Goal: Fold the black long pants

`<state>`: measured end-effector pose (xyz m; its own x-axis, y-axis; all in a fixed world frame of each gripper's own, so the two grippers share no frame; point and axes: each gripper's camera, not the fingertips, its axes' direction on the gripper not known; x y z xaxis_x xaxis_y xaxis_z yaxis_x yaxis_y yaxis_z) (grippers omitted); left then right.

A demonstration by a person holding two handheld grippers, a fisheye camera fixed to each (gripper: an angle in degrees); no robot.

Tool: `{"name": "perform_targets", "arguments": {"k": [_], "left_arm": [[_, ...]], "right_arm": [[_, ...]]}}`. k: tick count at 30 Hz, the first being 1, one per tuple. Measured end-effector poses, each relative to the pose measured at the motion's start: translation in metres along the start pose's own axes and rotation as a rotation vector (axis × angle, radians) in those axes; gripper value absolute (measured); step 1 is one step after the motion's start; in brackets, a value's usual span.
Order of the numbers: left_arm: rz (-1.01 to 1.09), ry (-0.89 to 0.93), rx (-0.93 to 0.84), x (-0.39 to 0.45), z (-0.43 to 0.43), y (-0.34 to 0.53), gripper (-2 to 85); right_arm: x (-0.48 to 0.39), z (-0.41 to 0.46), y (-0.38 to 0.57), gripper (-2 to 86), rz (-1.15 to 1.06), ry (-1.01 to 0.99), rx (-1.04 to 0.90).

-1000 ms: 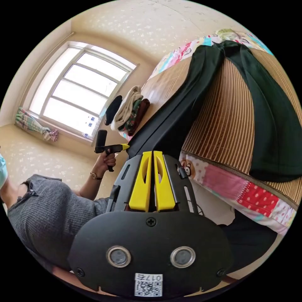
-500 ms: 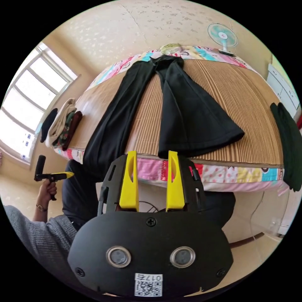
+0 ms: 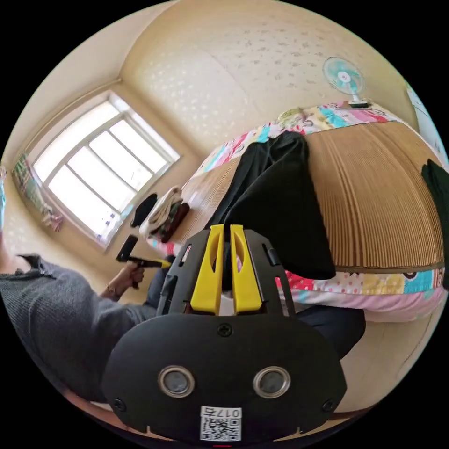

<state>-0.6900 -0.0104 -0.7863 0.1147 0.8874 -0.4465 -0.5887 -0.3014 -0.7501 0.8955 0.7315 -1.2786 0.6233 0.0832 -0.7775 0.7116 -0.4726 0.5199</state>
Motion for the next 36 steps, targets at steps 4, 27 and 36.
{"name": "perform_targets", "arguments": {"k": [4, 27, 36], "left_arm": [[0.018, 0.055, -0.041, 0.005, 0.022, -0.015, 8.0], [0.072, 0.128, -0.145, 0.009, 0.102, -0.055, 8.2], [0.303, 0.107, -0.236, 0.096, 0.201, -0.131, 9.5]], "right_arm": [[0.007, 0.044, 0.021, 3.8, -0.075, -0.310, -0.271], [0.177, -0.065, 0.078, 1.5, 0.699, 0.208, 0.135], [0.164, -0.094, 0.071, 6.5, 0.604, 0.283, 0.210]]}}
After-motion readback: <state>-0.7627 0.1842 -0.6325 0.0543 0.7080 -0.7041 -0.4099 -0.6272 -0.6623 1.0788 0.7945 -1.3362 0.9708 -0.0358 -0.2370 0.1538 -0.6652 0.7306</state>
